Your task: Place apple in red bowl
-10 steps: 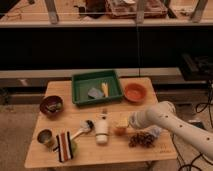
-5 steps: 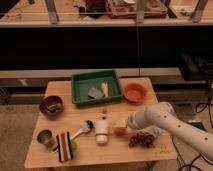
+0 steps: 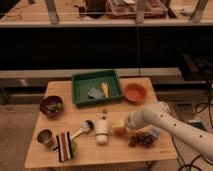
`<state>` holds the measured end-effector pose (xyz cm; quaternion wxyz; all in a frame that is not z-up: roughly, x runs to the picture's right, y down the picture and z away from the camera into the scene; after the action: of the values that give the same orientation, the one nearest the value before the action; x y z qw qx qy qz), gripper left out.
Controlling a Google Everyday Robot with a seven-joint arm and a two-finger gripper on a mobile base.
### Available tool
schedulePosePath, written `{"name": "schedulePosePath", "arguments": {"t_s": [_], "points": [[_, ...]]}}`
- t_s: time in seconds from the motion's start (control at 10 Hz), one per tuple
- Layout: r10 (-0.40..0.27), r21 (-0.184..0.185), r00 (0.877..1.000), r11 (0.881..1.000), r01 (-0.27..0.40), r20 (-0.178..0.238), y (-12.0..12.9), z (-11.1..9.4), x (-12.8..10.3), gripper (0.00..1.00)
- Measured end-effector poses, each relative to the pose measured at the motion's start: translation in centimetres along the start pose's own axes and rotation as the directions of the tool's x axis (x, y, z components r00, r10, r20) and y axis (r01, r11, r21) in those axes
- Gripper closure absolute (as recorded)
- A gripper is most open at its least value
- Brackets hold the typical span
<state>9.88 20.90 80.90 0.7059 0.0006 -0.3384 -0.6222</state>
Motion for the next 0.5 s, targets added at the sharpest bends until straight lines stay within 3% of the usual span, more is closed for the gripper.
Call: {"name": "schedulePosePath", "arguments": {"t_s": [0.2,0.5], "points": [[0.002,0.000,1.000,1.000,-0.002,0.009,0.08,0.42,0.02,0.28],[0.000,-0.001,1.000,1.000,0.000,0.013,0.13,0.65,0.07,0.53]]}}
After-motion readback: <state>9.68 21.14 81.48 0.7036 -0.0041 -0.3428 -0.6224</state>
